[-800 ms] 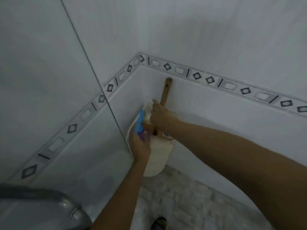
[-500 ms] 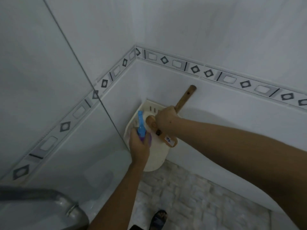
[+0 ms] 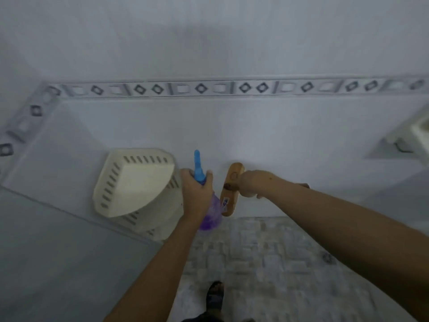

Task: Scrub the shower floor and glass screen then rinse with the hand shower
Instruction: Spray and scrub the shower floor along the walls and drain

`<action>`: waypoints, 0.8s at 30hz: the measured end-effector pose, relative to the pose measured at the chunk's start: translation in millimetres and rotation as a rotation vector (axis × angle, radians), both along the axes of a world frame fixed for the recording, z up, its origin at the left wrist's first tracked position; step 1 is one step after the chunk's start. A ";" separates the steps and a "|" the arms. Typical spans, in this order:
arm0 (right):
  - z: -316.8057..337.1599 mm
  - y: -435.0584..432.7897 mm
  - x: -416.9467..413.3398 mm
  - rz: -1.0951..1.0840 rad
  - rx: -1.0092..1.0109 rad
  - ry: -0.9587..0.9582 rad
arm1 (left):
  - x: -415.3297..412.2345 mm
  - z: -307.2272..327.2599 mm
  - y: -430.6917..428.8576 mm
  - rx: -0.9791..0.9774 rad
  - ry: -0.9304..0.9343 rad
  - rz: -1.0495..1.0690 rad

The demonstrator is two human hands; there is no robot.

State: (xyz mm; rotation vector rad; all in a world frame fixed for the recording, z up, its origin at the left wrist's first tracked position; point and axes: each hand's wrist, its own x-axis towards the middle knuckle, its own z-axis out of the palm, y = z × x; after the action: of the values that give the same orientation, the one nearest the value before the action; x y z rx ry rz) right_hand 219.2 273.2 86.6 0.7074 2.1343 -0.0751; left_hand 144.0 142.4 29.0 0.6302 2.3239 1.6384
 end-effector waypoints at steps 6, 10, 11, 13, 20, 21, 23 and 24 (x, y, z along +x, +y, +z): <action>-32.0 49.3 161.7 -0.574 -0.088 -0.009 | 86.6 -28.7 63.5 -0.126 0.046 -0.382; -80.0 62.5 258.8 -0.932 -0.128 0.099 | 145.8 -68.5 98.4 -0.166 0.107 -0.628; -96.2 62.8 278.2 -1.033 -0.138 0.150 | 157.4 -80.4 106.6 -0.180 0.104 -0.663; -130.5 62.5 310.2 -1.211 -0.173 0.250 | 174.3 -105.6 121.7 -0.215 0.095 -0.715; -254.8 62.7 370.7 -1.661 -0.200 0.463 | 203.0 -231.5 182.8 -0.450 -0.016 -0.841; -275.3 64.1 375.0 -1.705 -0.198 0.474 | 203.1 -252.3 192.4 -0.492 -0.023 -0.853; -323.7 71.4 381.1 -1.761 -0.191 0.511 | 201.3 -303.4 211.8 -0.540 -0.047 -0.868; -343.8 76.1 383.4 -1.788 -0.185 0.526 | 199.0 -323.7 219.8 -0.558 -0.071 -0.874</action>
State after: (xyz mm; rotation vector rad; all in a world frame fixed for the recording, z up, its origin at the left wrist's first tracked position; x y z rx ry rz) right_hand 602.6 349.3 -257.2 2.3746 1.1620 -1.4571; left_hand 343.0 362.2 -294.7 1.1748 1.8659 0.5859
